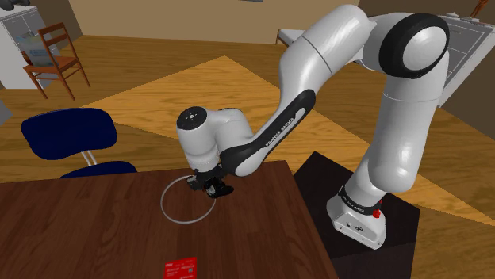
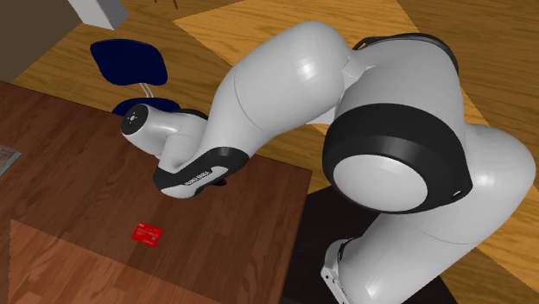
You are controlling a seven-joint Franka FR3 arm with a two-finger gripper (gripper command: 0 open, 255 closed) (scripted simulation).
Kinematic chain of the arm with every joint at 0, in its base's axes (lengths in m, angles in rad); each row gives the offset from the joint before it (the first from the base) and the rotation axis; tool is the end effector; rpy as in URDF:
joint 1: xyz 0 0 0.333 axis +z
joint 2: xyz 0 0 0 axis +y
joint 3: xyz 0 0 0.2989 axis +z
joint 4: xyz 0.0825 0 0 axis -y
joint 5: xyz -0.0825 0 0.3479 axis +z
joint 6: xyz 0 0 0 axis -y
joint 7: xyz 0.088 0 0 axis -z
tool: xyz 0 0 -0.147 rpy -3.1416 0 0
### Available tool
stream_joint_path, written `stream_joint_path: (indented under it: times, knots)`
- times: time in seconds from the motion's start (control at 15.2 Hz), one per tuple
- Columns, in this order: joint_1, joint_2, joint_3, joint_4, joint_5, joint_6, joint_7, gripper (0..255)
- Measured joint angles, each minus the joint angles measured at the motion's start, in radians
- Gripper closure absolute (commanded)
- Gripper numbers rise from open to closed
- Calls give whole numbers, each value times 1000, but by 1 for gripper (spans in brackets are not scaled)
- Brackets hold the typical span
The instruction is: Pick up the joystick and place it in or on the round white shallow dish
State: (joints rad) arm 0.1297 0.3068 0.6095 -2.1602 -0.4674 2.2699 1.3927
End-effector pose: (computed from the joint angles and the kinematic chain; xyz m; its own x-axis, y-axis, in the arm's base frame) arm 0.3967 0.3337 0.2394 0.9400 -0.3214 0.1142 -0.3367 -0.9280 0.1596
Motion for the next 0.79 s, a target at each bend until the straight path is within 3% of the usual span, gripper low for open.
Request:
stream_joint_path:
  times: [0.79]
  knots:
    - [-7,-24,11,2,23,-18,-17,255]
